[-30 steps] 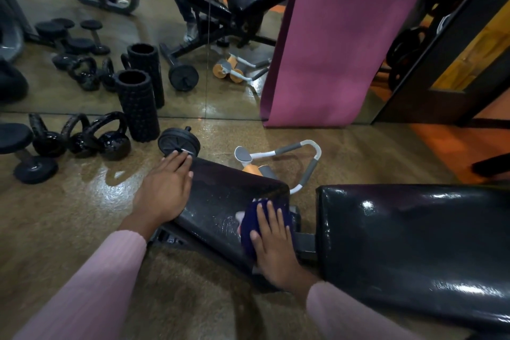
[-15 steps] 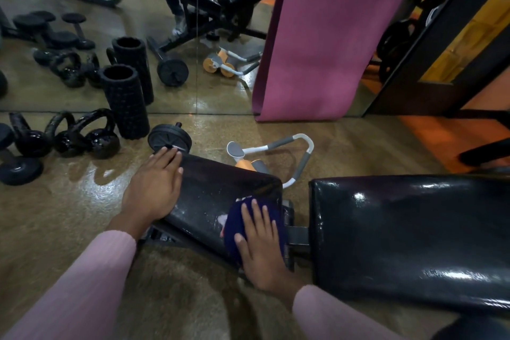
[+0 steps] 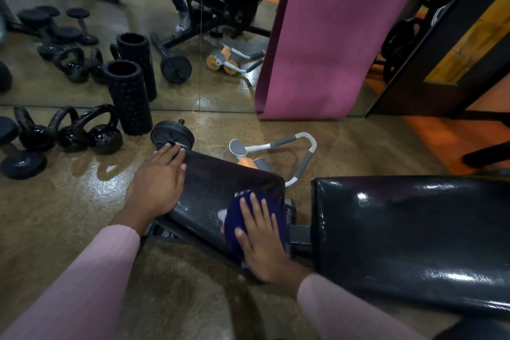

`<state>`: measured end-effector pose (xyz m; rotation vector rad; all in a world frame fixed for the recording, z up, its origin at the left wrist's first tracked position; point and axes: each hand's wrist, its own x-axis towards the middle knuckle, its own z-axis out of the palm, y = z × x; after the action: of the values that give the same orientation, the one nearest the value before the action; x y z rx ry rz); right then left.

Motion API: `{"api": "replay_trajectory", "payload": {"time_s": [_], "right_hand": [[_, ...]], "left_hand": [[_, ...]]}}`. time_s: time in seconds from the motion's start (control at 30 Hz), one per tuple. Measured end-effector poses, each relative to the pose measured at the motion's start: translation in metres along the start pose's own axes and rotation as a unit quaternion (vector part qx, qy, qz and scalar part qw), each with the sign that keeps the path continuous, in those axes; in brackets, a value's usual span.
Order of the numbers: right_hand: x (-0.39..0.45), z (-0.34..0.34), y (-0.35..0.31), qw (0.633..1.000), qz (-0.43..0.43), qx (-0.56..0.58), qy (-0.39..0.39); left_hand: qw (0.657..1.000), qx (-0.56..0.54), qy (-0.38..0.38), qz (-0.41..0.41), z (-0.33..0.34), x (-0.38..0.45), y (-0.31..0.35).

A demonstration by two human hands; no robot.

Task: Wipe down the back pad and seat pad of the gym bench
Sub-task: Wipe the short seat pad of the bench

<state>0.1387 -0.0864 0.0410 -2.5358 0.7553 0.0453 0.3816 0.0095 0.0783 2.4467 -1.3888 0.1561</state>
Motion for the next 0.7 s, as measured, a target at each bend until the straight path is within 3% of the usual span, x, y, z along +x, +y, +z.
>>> {"api": "replay_trajectory", "payload": {"time_s": [0.1,0.2,0.3,0.37,0.47,0.53,0.6,0.7], "right_hand": [[-0.031,0.002,0.027,0.999,-0.012,0.031,-0.011],[-0.008,-0.003,0.037,0.991,0.089,0.104,0.008],[0.037,-0.011,0.022,0.981,0.173,0.085,0.002],[0.039,-0.011,0.013,0.989,0.144,0.045,0.005],[-0.005,-0.003,0.015,1.0,0.004,0.005,0.001],[-0.031,0.0,0.031,0.999,-0.037,0.014,-0.013],[-0.031,-0.004,0.047,0.998,-0.002,0.059,-0.01],[0.015,-0.011,0.055,0.983,0.124,0.138,0.018]], "left_hand": [[1.0,-0.008,-0.002,-0.001,0.002,0.0,-0.002],[1.0,-0.007,0.0,-0.001,0.004,-0.001,-0.003],[1.0,-0.006,-0.003,-0.003,0.003,0.001,-0.001],[1.0,-0.007,-0.004,-0.006,0.003,0.002,-0.002],[1.0,-0.007,-0.005,-0.008,0.003,0.002,-0.003],[1.0,-0.005,-0.007,-0.009,0.003,0.002,-0.003],[1.0,-0.005,-0.006,-0.012,0.004,0.001,-0.004],[1.0,-0.012,-0.002,-0.019,0.006,0.001,-0.002]]}}
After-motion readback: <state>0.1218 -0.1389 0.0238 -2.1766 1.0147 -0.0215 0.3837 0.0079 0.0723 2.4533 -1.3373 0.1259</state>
